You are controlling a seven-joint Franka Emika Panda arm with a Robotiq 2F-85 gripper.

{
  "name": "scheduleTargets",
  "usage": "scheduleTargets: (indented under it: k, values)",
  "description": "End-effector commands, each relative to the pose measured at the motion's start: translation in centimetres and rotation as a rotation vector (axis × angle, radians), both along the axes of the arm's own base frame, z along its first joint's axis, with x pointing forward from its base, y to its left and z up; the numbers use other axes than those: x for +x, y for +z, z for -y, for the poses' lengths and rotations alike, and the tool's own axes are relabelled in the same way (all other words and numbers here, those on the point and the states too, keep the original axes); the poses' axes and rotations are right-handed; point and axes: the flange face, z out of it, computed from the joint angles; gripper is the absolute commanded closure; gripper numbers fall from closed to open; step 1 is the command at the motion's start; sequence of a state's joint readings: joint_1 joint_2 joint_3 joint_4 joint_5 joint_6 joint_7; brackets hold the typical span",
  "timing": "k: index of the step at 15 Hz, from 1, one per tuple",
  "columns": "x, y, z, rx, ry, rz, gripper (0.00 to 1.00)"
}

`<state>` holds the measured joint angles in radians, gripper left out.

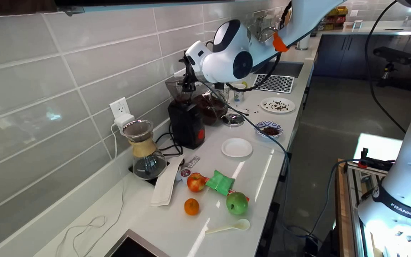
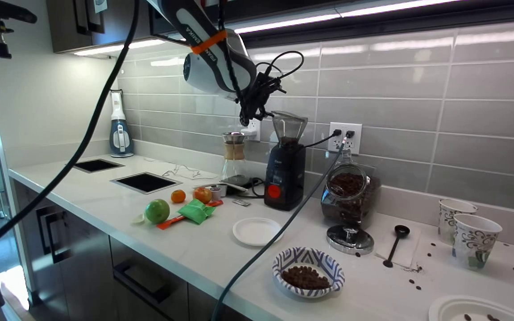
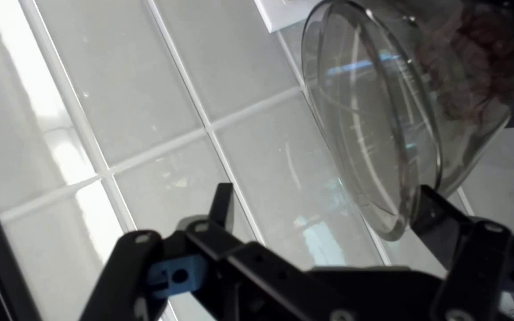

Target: Put the lid on the blender.

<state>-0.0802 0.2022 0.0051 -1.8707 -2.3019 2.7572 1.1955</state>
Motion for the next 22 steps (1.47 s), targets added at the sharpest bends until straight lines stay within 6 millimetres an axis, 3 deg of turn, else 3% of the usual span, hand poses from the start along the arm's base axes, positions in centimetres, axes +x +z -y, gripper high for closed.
scheduleTargets:
  k: [1, 10, 15, 22]
  values:
    - [-0.8, -0.9, -0.7, 0.016, -0.016, 0.003, 0.00]
    - [-1.5, -0.1, -2.0, 0.096, 0.025, 0.072, 0.00]
    - [-2.1, -0.1, -1.8, 0.109, -0.011, 0.042, 0.00]
    - [-2.9, 2.5, -1.9, 0.190, -0.105, 0.038, 0.00]
